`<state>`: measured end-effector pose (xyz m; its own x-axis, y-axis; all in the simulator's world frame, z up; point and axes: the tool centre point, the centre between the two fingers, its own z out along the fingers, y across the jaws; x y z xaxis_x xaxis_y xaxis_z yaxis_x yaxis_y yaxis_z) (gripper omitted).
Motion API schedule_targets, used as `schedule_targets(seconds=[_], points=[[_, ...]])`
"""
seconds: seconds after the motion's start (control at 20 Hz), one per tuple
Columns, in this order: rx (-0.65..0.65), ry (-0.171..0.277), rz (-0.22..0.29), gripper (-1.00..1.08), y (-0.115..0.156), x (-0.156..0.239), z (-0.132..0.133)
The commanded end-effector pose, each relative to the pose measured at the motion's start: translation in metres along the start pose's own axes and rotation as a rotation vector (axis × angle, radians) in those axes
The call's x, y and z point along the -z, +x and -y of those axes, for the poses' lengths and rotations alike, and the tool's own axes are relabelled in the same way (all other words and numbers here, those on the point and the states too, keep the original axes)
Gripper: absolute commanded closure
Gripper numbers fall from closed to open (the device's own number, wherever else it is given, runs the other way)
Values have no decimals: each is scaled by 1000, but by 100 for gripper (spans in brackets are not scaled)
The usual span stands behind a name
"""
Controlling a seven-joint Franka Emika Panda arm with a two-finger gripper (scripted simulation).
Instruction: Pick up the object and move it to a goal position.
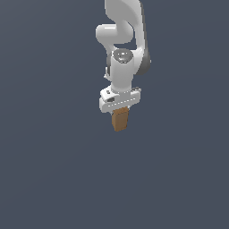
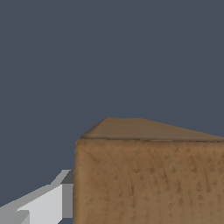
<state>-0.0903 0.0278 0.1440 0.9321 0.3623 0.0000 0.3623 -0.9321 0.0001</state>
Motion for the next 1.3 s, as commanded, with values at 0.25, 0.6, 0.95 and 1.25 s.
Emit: schedule_targets(seconds=[0.25,0.6,0.95,1.25], points=[[0,0,0,108,0,-1,0],[0,0,0,108,-1,1,-8],[0,0,0,108,-9,4,-49],[0,0,0,108,-18,9,-108]])
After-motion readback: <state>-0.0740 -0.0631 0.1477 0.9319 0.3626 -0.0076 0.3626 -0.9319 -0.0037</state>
